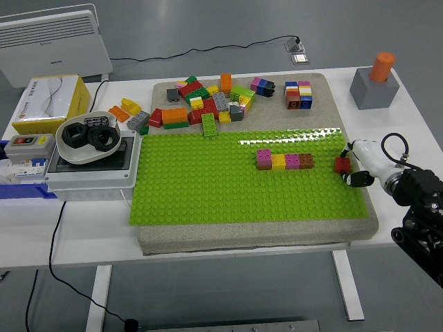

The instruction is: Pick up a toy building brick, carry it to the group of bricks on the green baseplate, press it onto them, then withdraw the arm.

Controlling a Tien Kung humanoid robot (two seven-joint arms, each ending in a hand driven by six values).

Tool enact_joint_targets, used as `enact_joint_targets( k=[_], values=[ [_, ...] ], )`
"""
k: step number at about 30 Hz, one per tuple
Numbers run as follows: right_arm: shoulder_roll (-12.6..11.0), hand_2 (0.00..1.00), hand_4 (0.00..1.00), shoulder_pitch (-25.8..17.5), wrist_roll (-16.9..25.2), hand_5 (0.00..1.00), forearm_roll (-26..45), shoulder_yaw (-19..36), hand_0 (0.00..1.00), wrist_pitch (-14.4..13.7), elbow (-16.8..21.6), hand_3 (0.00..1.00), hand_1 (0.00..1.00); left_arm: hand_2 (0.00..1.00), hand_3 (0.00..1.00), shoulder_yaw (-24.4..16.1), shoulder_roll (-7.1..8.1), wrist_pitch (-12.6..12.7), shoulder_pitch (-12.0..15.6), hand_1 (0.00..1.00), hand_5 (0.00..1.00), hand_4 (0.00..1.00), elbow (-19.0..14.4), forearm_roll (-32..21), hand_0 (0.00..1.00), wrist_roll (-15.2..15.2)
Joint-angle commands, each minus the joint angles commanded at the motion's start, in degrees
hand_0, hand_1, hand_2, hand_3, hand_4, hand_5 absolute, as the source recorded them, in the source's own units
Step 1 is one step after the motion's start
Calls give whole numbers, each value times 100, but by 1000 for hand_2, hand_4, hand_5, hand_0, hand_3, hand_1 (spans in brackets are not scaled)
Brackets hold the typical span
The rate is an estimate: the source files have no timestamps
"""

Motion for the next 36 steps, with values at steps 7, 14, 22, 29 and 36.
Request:
enact_joint_targets(
  k=[7, 14, 22, 29, 36],
  values=[
    [-26, 774, 643, -23, -16, 187, 50, 51, 755, -20, 107, 523, 758, 537, 525, -4, -3, 15, 0, 514, 546, 679, -3, 0, 675, -2],
    [-57, 775, 635, 131, -8, 188, 271, -119, 753, -132, 514, 519, 758, 537, 526, -21, -6, 26, 1, 513, 540, 678, -3, 0, 676, -9],
    [347, 774, 620, 671, 116, 202, 384, -649, 751, -278, 214, 518, 759, 537, 526, 2, 4, 24, -10, 513, 539, 679, -2, 0, 676, -13],
    [560, 774, 608, 1006, 235, 217, 395, -1071, 749, -348, -205, 513, 759, 536, 525, -1, 21, 47, -17, 512, 536, 681, -6, 0, 676, -32],
    [597, 774, 605, 1127, 263, 218, 423, -1236, 749, -364, -369, 513, 759, 535, 523, -7, 19, 70, -15, 512, 530, 681, -8, 0, 676, -52]
  ],
)
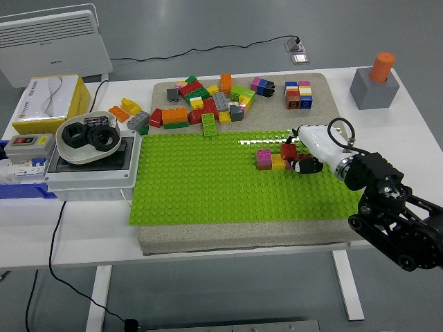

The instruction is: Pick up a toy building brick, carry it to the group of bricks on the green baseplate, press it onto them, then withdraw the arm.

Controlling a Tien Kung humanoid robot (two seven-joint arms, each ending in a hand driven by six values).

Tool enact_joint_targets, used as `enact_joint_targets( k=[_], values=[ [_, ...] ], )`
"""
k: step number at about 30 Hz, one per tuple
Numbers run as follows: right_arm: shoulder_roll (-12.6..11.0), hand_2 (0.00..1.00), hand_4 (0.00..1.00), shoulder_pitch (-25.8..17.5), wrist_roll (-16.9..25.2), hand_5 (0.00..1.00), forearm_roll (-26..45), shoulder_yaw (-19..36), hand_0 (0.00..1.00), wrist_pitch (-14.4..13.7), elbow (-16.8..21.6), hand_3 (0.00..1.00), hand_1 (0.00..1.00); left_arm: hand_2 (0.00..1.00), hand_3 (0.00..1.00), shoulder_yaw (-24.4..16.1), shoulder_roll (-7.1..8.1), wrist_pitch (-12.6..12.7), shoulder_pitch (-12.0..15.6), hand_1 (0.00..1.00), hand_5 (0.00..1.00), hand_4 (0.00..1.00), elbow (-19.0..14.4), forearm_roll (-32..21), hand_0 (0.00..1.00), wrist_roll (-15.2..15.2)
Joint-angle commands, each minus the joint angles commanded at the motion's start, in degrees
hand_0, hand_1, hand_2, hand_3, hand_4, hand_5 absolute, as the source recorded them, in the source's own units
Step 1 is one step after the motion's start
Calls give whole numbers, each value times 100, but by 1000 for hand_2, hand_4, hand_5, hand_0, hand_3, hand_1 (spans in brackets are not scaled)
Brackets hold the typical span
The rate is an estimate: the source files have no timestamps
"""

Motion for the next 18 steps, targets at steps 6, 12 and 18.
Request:
enact_joint_targets(
  k=[6, 12, 18],
  values=[
    [45, 773, 602, 42, 8, 218, 29, -78, 748, -9, -69, 513, 759, 534, 524, 10, -10, -3, -8, 512, 529, 682, 0, 0, 675, -3],
    [89, 773, 600, 68, 14, 216, 60, -141, 749, -17, -136, 514, 759, 534, 524, 12, -21, -2, -6, 512, 525, 681, 0, 0, 675, -9],
    [168, 773, 599, 114, 23, 216, 92, -182, 749, -28, -238, 515, 759, 537, 525, 30, -26, 1, -6, 517, 522, 680, -4, 0, 675, -14]
  ],
)
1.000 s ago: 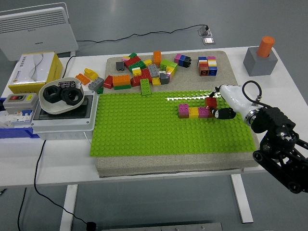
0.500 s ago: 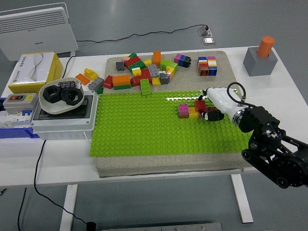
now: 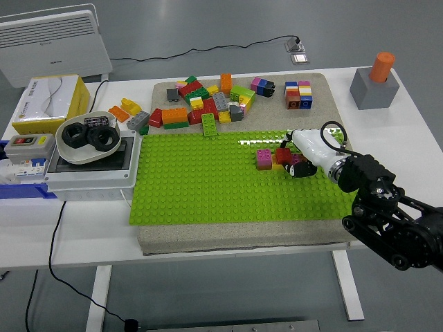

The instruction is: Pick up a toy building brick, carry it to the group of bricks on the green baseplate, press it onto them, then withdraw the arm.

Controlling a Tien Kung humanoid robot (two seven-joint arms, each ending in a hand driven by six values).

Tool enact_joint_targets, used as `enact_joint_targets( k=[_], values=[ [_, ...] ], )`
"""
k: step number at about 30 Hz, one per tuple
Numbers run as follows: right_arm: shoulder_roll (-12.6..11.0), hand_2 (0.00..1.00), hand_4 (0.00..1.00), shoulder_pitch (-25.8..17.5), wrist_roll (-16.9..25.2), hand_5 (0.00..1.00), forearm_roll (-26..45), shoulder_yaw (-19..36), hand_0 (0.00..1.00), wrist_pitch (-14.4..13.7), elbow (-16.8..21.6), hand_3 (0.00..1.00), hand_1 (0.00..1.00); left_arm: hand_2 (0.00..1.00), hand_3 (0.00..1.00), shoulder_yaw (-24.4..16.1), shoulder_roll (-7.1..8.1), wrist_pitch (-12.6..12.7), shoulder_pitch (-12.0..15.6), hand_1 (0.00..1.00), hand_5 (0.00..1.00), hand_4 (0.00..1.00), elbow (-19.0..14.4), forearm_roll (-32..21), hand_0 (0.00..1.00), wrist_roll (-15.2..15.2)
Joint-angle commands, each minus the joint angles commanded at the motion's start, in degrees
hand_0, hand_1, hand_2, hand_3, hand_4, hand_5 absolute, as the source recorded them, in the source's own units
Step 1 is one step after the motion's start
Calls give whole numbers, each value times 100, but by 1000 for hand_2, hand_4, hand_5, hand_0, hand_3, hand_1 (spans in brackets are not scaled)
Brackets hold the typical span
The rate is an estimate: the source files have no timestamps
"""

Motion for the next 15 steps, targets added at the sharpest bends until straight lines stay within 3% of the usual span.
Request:
enact_joint_targets(
  k=[15],
  values=[
    [152, 773, 598, 87, 26, 214, 79, -37, 749, -31, -265, 514, 759, 532, 525, 7, 23, 17, 0, 518, 509, 678, -5, 0, 674, -11]
  ],
)
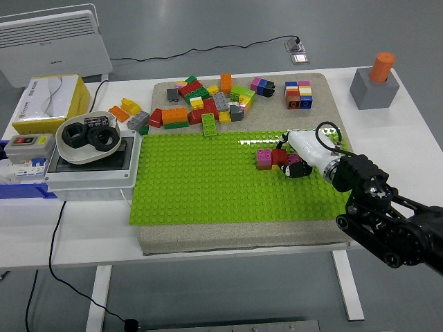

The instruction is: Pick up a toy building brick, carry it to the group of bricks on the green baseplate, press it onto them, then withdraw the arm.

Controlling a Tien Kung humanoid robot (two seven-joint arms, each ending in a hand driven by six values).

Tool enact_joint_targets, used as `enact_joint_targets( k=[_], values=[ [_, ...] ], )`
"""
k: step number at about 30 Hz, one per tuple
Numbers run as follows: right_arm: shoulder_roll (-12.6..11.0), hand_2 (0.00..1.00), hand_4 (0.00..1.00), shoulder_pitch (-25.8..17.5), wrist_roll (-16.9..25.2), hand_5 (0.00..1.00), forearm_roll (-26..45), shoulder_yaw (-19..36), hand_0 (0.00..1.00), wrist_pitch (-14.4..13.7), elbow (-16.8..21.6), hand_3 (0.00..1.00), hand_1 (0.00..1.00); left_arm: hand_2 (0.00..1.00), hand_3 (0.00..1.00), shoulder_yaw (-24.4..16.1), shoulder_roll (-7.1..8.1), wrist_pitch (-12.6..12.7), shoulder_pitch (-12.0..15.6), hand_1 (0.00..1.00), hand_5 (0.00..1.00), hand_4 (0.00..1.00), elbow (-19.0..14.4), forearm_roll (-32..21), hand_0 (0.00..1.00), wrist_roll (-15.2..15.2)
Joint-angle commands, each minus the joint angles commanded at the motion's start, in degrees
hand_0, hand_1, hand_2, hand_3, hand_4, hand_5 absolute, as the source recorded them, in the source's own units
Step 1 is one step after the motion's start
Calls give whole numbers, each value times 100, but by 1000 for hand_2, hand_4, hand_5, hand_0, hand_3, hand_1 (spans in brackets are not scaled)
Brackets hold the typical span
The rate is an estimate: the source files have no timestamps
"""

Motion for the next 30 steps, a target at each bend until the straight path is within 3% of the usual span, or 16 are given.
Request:
enact_joint_targets(
  k=[7, 8, 30],
  values=[
    [14, 773, 599, -3, -2, 213, 26, -22, 749, 7, -39, 531, 759, 533, 524, 2, 2, 2, 6, 513, 508, 677, 1, 0, 674, -2],
    [17, 775, 602, -3, -2, 214, 27, -26, 749, 7, -41, 595, 760, 532, 524, 3, 3, 2, 6, 514, 505, 678, 2, 0, 674, -2],
    [59, 774, 609, 33, -18, 214, 51, -63, 753, 7, -88, 609, 760, 532, 523, -3, 9, 7, 2, 514, 503, 680, 4, 0, 674, -8]
  ],
)
